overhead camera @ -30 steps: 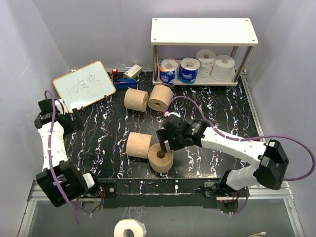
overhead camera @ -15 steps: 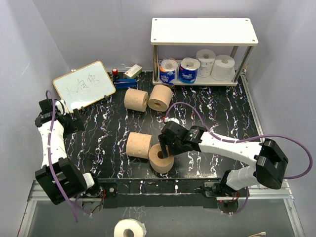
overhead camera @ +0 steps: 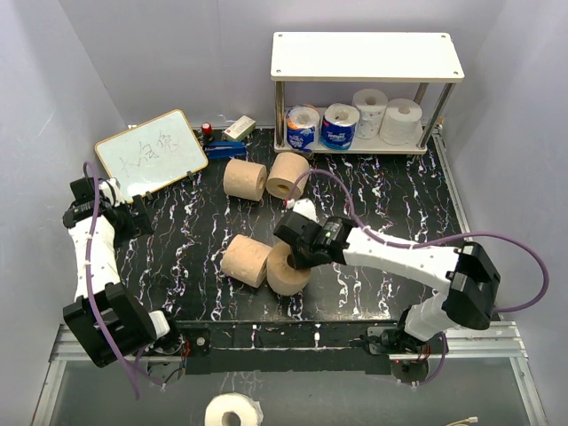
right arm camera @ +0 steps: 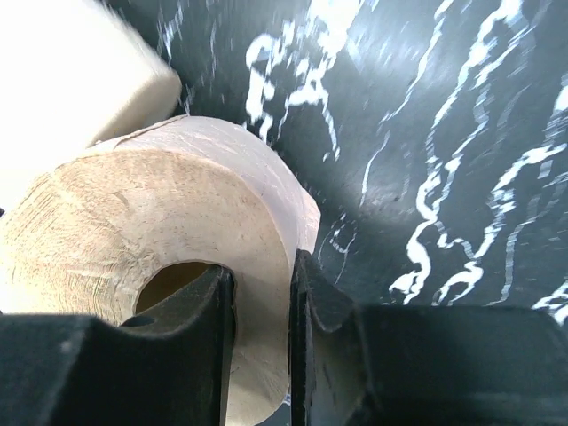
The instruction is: Place and organize the paper towels onto the shelf
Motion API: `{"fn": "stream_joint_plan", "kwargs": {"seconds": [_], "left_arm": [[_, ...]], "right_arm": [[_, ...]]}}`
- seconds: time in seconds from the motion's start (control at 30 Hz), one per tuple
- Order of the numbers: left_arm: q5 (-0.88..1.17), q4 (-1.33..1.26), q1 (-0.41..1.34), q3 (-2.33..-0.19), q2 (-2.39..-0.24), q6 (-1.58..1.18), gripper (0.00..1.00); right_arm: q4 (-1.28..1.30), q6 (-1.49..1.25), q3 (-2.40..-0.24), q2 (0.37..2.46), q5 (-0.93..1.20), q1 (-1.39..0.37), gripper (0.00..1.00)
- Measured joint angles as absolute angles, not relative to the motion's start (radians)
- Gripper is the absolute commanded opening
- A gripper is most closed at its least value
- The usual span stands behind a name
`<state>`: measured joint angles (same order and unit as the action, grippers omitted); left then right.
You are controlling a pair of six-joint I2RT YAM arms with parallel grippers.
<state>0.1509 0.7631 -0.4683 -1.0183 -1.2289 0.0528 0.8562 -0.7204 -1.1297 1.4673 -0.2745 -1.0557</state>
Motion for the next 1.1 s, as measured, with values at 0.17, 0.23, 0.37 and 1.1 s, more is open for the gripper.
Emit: {"fn": "stream_joint_plan", "kwargs": {"seconds": [0.17,0.23,0.37,1.1], "left_arm": [[0.166,0.763,-0.468,-1.018,-1.254,0.056,0.95],[0.171,0.764,-0.468,-1.018,-1.272,0.057,0.95],[0.192,0.764,-0.468,-1.018,-1.295,0.063,0.95],[0.255,0.765,-0.468,-1.018,-1.280,0.081,0.94]], "right_arm": [[1.044,-0.732,-1.410,1.467,-0.481,-1.055,0.00],[1.113,-0.725,-1.560,1.467,-0.582,-1.046,0.00],[1.182,-0.659,-1.880,1.470,-0.734,-0.947,0.00],[0.854,-0.556,-2.418,1.921,-0.219,0.026,0.00]]}}
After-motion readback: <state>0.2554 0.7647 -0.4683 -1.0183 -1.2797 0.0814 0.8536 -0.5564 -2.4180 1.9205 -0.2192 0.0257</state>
